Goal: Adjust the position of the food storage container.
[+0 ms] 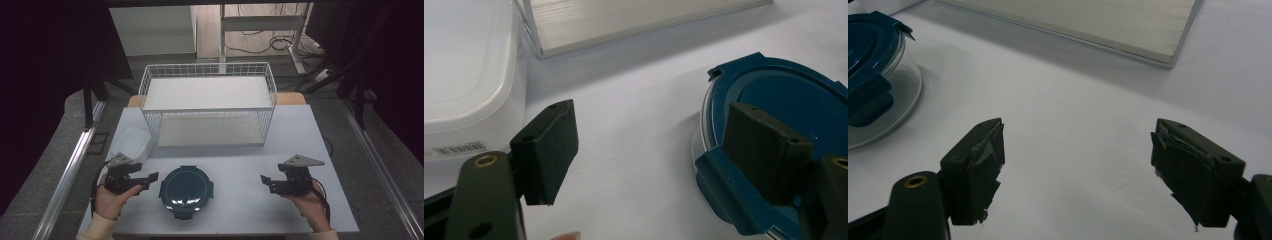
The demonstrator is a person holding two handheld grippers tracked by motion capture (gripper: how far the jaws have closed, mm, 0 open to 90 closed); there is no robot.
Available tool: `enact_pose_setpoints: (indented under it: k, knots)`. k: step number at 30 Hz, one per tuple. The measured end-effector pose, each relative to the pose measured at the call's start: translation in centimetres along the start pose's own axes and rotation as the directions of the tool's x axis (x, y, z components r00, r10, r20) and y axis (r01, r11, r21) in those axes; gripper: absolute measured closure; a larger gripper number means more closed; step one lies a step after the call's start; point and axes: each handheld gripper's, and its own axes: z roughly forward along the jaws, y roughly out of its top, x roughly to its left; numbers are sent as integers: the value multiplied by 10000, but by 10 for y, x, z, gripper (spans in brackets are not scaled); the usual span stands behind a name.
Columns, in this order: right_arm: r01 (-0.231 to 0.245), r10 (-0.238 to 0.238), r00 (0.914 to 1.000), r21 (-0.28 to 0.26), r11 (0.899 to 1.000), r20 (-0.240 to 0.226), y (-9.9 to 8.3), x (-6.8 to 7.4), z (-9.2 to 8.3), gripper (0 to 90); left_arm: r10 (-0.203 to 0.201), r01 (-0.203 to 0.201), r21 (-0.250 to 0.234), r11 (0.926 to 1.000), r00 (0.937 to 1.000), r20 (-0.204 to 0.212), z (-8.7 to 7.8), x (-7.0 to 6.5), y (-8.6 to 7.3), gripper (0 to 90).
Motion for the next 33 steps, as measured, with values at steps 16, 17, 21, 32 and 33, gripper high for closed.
enact_pose_setpoints:
  k: [16, 17, 21, 32, 33]
  knots:
    - [-9, 9, 9999, 0, 10000, 171, -3, 1, -3, 221, 113, -104, -292, 9995, 9995, 310, -12, -3, 2, 205]
    - [46, -46, 9999, 5, 10000, 163, -3, 2, -3, 221, 139, -129, -317, 9994, 9994, 320, -13, -3, 3, 202]
    - [198, -199, 9997, 39, 9998, 131, -2, 2, -2, 221, 149, -141, -255, 9996, 9994, 316, -13, -3, 3, 201]
    - [189, -189, 9997, 29, 9998, 145, -3, -2, -2, 219, 156, -143, -361, 9992, 9992, 378, -17, -7, 2, 254]
    - [176, -176, 9997, 16, 9998, 180, -3, -2, -2, 219, 180, -167, -332, 9993, 9991, 393, -17, -7, 2, 272]
